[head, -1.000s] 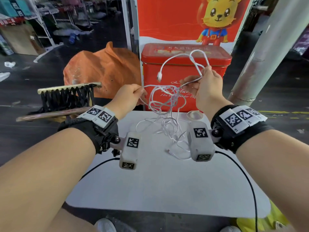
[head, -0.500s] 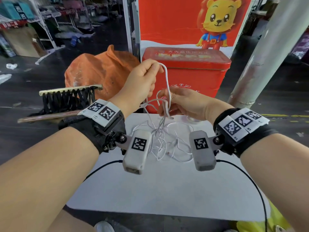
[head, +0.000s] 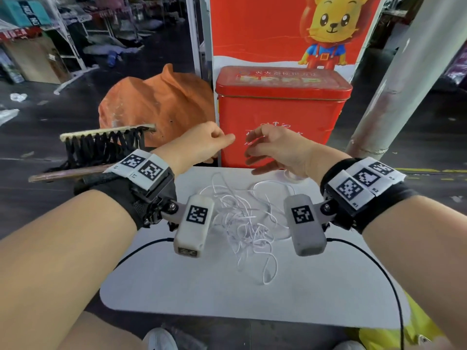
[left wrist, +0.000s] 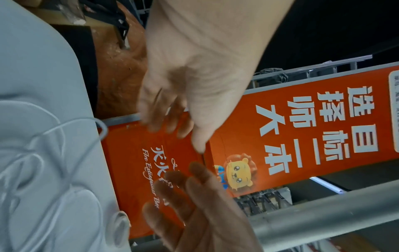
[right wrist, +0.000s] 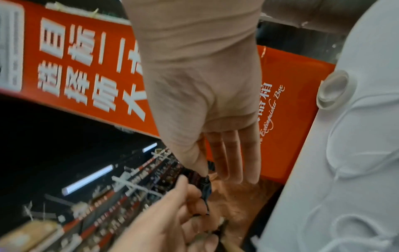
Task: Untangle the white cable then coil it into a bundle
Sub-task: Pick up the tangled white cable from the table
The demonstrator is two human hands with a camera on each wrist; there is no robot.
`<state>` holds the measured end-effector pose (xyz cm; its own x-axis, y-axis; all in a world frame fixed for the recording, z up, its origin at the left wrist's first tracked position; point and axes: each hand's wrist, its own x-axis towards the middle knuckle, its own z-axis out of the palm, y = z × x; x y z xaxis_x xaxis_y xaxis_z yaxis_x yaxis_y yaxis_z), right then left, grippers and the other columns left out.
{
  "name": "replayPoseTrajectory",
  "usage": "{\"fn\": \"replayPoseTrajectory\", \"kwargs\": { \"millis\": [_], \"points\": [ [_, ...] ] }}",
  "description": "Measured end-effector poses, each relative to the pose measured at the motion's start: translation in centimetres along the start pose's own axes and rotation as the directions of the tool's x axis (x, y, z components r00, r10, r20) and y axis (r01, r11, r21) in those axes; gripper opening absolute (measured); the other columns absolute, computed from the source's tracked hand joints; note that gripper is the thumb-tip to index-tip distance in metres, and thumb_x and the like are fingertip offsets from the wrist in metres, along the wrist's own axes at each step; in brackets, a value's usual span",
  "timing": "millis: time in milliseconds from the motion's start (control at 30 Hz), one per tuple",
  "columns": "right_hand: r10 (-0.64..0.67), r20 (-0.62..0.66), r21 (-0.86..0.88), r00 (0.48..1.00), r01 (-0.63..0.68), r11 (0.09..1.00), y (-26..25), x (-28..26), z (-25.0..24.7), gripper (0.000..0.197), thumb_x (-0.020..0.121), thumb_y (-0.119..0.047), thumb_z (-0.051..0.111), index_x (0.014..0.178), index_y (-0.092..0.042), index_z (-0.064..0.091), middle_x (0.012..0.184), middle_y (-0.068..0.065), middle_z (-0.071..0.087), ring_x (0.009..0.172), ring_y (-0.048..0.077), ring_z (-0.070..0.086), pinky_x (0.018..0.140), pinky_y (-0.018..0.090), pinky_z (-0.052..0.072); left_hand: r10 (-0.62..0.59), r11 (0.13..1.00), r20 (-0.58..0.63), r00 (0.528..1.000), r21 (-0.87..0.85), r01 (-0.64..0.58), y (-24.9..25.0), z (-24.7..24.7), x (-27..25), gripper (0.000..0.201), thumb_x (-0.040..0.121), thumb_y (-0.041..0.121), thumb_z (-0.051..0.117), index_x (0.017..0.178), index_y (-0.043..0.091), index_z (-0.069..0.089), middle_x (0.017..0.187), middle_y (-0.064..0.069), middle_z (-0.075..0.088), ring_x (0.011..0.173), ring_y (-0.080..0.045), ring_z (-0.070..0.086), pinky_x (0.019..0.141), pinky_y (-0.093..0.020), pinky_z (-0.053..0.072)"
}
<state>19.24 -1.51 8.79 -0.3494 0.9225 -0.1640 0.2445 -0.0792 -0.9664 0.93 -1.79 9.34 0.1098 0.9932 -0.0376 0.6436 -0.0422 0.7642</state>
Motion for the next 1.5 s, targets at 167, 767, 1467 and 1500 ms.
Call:
{"fn": "replayPoseTrajectory", "kwargs": {
  "millis": [167, 767, 1467, 1500],
  "points": [
    [0.163, 0.003, -0.637, 0.987, -0.124, 0.761, 3.5, -0.4, 1.6, 0.016, 0.092, -0.013, 0.052, 0.104, -0.006, 0.061, 0.092, 0.008, 0.063, 0.087, 0.021, 0.059, 0.082, 0.036, 0.054, -0.093, 0.971, 0.439, 0.894, 0.238, -0.016, -2.6, 2.5, -1.0, 0.049, 0.083, 0.055, 0.06, 0.119, 0.022, 0.053, 0.119, -0.001, 0.059, 0.103, -0.014, 0.059, 0.085, -0.029, 0.052],
    [0.044, 0.015, -0.183, 0.999, -0.041, 0.982, 6.0, -2.3, -0.1, 0.035, 0.084, -0.029, 0.068, 0.113, -0.012, 0.058, 0.08, 0.002, 0.059, 0.066, 0.012, 0.055, 0.063, 0.026, 0.051, 0.12, 0.985, 0.116, 0.986, 0.107, -0.132, -4.1, 4.8, -0.2, 0.025, 0.099, 0.031, 0.047, 0.094, 0.007, 0.051, 0.071, -0.002, 0.051, 0.056, -0.011, 0.045, 0.046, -0.017, 0.037],
    [-0.372, -0.475, -0.417, 0.797, 0.169, 0.893, 1.0, -0.6, -2.2, 0.013, 0.097, -0.013, 0.045, 0.094, -0.013, 0.057, 0.086, -0.001, 0.064, 0.064, 0.012, 0.059, 0.057, 0.029, 0.051, 0.106, 0.994, -0.107, 0.989, 0.025, -0.104, -2.5, 0.1, 0.3, 0.03, 0.102, 0.023, 0.038, 0.099, -0.001, 0.055, 0.094, -0.02, 0.063, 0.069, -0.035, 0.066, 0.057, -0.036, 0.058],
    [-0.306, -0.529, -0.295, 0.792, 0.167, 0.941, 0.9, -0.6, -2.5, 0.015, 0.099, -0.014, 0.04, 0.09, -0.017, 0.052, 0.084, -0.002, 0.06, 0.061, 0.01, 0.057, 0.053, 0.027, 0.049, 0.097, 0.995, -0.12, 0.988, 0.017, -0.096, -2.8, -0.1, 0.4, 0.028, 0.102, 0.022, 0.037, 0.093, 0.002, 0.055, 0.092, -0.018, 0.062, 0.069, -0.033, 0.066, 0.052, -0.028, 0.056]
  ]
}}
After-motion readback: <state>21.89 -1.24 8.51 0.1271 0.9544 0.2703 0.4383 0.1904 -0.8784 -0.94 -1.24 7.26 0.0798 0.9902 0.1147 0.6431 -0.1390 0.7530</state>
